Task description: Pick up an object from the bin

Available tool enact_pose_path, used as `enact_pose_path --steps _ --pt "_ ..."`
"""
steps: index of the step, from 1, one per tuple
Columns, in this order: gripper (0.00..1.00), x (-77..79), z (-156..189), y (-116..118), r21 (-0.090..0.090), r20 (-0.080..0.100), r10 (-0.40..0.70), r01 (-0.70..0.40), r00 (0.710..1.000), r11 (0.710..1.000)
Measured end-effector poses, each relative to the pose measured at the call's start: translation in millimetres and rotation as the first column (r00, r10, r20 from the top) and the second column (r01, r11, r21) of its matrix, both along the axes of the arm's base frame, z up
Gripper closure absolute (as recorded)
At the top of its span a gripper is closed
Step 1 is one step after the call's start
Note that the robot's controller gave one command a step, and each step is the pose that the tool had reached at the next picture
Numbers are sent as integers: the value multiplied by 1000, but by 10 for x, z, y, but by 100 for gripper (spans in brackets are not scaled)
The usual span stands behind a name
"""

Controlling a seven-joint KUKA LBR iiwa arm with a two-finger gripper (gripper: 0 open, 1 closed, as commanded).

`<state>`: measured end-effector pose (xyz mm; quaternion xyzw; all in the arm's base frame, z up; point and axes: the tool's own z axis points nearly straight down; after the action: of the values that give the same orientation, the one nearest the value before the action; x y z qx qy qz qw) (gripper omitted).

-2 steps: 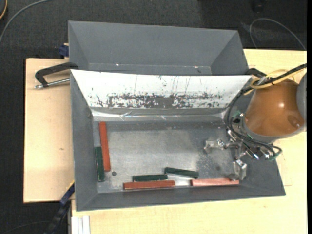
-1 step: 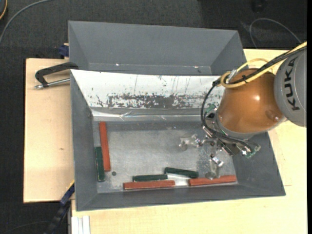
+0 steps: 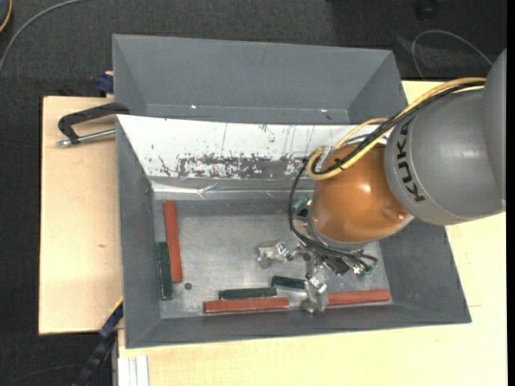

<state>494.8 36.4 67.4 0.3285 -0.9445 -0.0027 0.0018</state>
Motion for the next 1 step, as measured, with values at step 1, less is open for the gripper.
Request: enact_pose_path --steps 1 --pt "100 18 33 -41 -2 7 -6 6 1000 1000"
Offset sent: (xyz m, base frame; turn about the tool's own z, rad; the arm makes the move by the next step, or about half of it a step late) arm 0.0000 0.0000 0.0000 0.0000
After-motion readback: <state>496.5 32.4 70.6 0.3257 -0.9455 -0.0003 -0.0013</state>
